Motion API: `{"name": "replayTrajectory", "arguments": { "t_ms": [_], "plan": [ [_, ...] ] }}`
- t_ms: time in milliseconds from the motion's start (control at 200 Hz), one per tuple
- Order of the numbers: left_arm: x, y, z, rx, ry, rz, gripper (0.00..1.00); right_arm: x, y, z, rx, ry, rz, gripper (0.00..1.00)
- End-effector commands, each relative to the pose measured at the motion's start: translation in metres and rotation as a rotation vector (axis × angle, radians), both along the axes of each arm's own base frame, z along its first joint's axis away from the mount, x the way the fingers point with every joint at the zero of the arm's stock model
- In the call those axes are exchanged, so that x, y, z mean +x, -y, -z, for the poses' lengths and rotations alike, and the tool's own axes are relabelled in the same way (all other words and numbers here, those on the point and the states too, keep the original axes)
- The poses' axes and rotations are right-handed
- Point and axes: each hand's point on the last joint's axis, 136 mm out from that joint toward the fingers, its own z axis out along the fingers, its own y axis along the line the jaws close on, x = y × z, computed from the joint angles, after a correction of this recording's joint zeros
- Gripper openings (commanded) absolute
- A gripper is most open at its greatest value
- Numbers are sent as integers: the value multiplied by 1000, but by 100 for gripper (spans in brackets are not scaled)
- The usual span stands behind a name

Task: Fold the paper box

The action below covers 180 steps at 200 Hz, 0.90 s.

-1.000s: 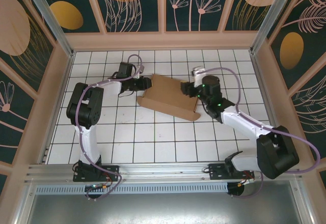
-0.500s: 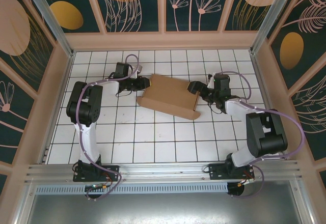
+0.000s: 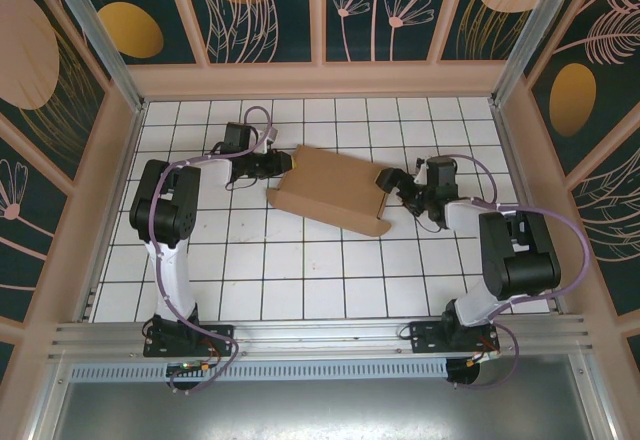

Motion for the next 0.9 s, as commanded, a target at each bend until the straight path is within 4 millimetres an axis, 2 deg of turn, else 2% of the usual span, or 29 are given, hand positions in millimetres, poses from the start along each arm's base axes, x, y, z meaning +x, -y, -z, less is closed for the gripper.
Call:
{"name": "replayTrajectory", "arguments": {
  "t_ms": [0, 185, 280, 390, 545, 641, 771, 851, 896],
  "plan": [
    [-29, -29, 75, 128, -217, -67, 23, -1, -6, -6, 40, 22, -27, 98],
    [-30, -28, 75, 116, -222, -57, 19, -7, -27, 9, 173, -49, -91, 97],
    [-30, -28, 70, 75, -226, -61, 17, -7, -30, 9, 218, -56, -85, 97],
    [-31, -36, 78, 89, -242, -75, 17, -7, -33, 7, 237, -51, -89, 96],
    [-30, -35, 78, 72, -247, -71, 16, -9, -48, 4, 283, -67, -118, 86],
    [-31, -34, 77, 66, -244, -67, 16, -12, -56, -4, 344, -59, -130, 78],
    [-27, -31, 56, 42, -201, -70, 20, -11, -56, -22, 411, -46, -117, 61],
    [-21, -39, 34, 87, -142, -108, 32, -9, -51, -34, 414, -27, -96, 52],
    [-14, -47, 12, 117, -76, -155, 40, -8, -47, -38, 411, -22, -80, 49]
  ]
}}
